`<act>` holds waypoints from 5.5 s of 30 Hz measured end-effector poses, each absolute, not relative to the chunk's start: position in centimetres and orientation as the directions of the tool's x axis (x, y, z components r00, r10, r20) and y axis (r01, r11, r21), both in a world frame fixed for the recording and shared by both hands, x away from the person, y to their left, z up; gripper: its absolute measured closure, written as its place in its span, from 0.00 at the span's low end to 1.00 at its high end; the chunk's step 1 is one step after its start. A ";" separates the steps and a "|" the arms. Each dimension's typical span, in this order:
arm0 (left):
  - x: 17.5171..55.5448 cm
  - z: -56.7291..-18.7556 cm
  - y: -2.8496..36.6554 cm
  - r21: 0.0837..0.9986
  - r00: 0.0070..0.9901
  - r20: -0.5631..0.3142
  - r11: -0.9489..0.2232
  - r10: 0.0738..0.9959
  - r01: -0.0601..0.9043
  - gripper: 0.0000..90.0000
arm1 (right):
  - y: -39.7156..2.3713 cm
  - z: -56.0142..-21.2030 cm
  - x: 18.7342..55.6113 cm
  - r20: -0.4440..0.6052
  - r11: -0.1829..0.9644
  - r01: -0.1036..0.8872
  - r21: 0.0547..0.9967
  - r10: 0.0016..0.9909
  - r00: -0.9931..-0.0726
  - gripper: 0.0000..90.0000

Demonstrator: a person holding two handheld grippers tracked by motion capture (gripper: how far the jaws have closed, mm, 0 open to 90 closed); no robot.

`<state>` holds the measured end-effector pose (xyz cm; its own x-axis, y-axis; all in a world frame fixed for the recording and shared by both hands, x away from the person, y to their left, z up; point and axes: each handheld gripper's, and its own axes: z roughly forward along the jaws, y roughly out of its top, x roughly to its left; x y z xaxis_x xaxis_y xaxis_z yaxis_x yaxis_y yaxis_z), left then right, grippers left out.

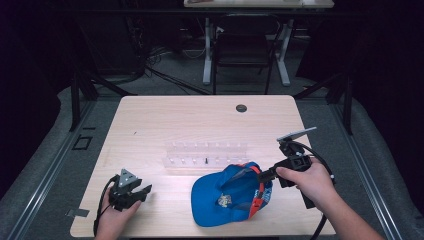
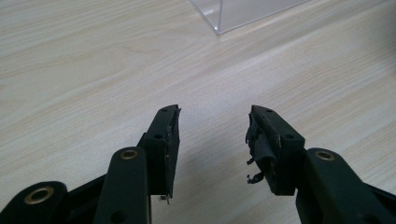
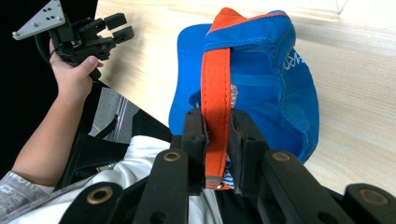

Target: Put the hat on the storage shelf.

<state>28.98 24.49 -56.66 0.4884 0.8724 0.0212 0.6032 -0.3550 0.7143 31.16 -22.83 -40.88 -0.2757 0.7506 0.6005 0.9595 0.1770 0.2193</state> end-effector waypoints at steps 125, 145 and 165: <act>28.7 -56.0 22.9 0.748 0.551 0.013 -0.374 0.834 0.548 0.61 | -16.6 -30.3 41.6 0.821 -0.160 0.930 0.331 0.535 -0.201 0.86; 28.8 -53.1 20.0 0.789 0.615 0.035 -0.400 0.787 0.466 0.62 | -16.5 -30.0 41.9 0.823 -0.188 0.917 0.351 0.530 -0.207 0.86; 29.8 -50.2 14.7 0.820 0.679 0.071 -0.430 0.731 0.377 0.64 | -16.3 -31.5 41.7 0.818 -0.158 0.929 0.335 0.538 -0.203 0.86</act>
<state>29.80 14.67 -50.17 0.6791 0.7307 0.0707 0.3771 -0.4298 0.8204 41.66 -16.33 -31.52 -0.2034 0.5384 0.8178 0.9289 -0.1578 0.3349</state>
